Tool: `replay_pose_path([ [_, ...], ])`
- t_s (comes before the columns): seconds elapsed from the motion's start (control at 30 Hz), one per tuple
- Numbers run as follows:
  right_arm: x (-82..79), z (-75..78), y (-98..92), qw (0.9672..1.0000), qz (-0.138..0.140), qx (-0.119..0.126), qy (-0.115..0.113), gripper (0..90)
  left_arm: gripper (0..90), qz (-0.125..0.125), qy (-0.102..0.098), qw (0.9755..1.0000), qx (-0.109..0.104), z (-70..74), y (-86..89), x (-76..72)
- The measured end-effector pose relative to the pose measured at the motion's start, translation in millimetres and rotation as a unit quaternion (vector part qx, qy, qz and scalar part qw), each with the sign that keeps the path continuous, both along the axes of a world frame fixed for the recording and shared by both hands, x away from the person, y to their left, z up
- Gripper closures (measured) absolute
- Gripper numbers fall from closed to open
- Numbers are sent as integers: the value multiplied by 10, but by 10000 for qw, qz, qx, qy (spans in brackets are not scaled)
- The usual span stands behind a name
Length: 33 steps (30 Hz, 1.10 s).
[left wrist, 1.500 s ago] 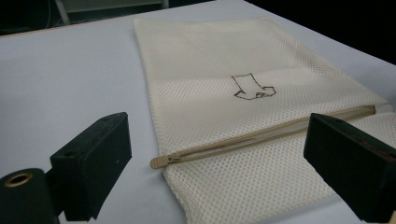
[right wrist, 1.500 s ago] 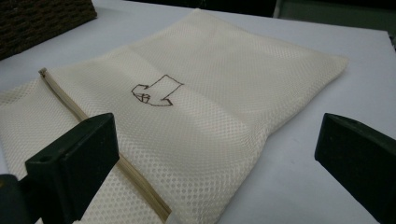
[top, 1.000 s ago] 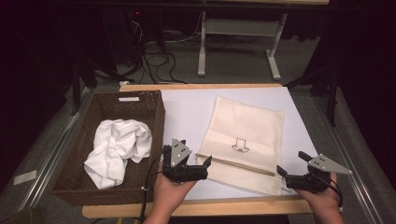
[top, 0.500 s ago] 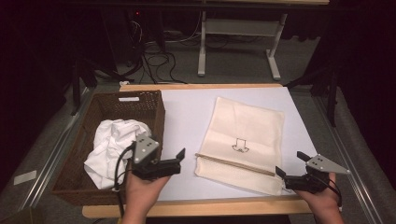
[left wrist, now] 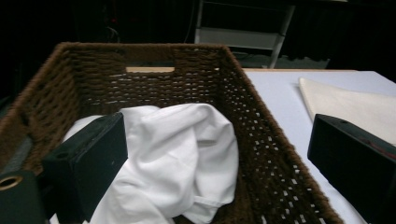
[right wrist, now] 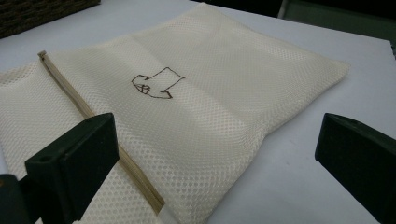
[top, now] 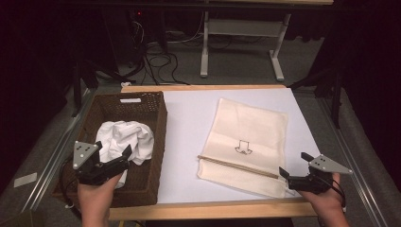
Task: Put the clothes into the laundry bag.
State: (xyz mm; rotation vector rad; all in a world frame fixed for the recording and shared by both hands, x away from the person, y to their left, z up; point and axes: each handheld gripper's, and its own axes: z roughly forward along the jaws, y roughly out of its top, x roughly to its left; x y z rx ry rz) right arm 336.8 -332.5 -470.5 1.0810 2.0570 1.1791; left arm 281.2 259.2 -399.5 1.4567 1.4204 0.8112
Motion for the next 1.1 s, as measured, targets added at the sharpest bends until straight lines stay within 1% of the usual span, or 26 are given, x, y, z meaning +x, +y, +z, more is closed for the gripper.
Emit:
replay_pose_path([
  [0.03,1,-3,-4,10000,-4,20,8,5,56,18,-42,10000,-29,-14,28,-7],
  [0.07,1,-3,-4,10000,-4,20,8,5,57,18,-42,10000,-29,-14,28,-7],
  [0.13,-2,1,-12,10000,-29,36,28,5,85,-220,-108,9997,-78,-33,0,2],
  [0.17,1,4,-18,10000,-15,28,-2,5,100,-292,-96,9995,-87,-40,-27,14],
  [0.23,-8,10,-21,10000,-23,89,1,5,99,-364,-59,9993,-23,-45,-98,55],
  [0.3,-15,12,-21,10000,-28,81,6,5,83,-459,-28,9989,-27,-29,-170,105],
  [0.33,-16,10,-19,10000,-2,76,17,5,71,-493,-48,9988,17,-15,-204,128],
  [0.4,-15,0,-8,10000,22,48,50,5,49,-532,-39,9983,215,8,-270,189],
  [0.47,-11,-10,7,9999,48,61,86,5,30,-478,105,9981,377,11,-295,283],
  [0.5,-6,-12,9,9999,85,41,65,5,28,-465,156,9980,410,11,-292,331],
  [0.53,-8,-11,13,9999,94,50,74,5,28,-484,214,9979,375,11,-280,384],
  [0.57,-8,-10,14,9999,123,34,50,5,28,-572,294,9975,283,10,-259,439],
  [0.6,-16,-8,19,9999,112,50,80,5,25,-634,372,9972,146,7,-240,490],
  [0.63,-13,-10,17,9999,149,38,44,5,19,-604,417,9972,165,4,-230,534],
  [0.67,-14,-10,18,9999,152,33,44,5,19,-586,458,9969,265,5,-226,571],
  [0.7,-13,-9,18,9998,172,38,52,5,18,-559,499,9968,283,2,-219,608],
  [0.73,-10,-11,20,9998,189,50,49,5,18,-513,535,9969,262,-2,-208,642],
  [0.8,-13,-10,30,9998,179,76,95,5,10,-506,621,9965,237,0,-189,696],
  [0.87,-9,-5,33,9998,202,65,68,5,4,-455,724,9955,418,10,-199,742],
  [0.9,-7,-3,32,9998,203,67,58,5,3,-434,767,9951,448,19,-197,762],
  [0.93,-6,0,31,9998,194,73,61,5,3,-423,806,9950,423,31,-189,781],
  [0.97,-4,1,27,9998,193,85,58,5,3,-411,846,9950,351,47,-178,800],
  [1.0,-2,0,24,9998,184,90,64,5,4,-434,907,9944,320,65,-169,820],
  [1.03,-2,0,23,9998,165,100,79,5,3,-449,958,9937,367,82,-170,842],
  [1.07,-1,0,22,9998,169,93,75,5,3,-510,1076,9921,401,97,-168,868],
  [1.1,-3,1,24,9997,173,109,91,5,3,-616,1209,9903,305,101,-162,904],
])
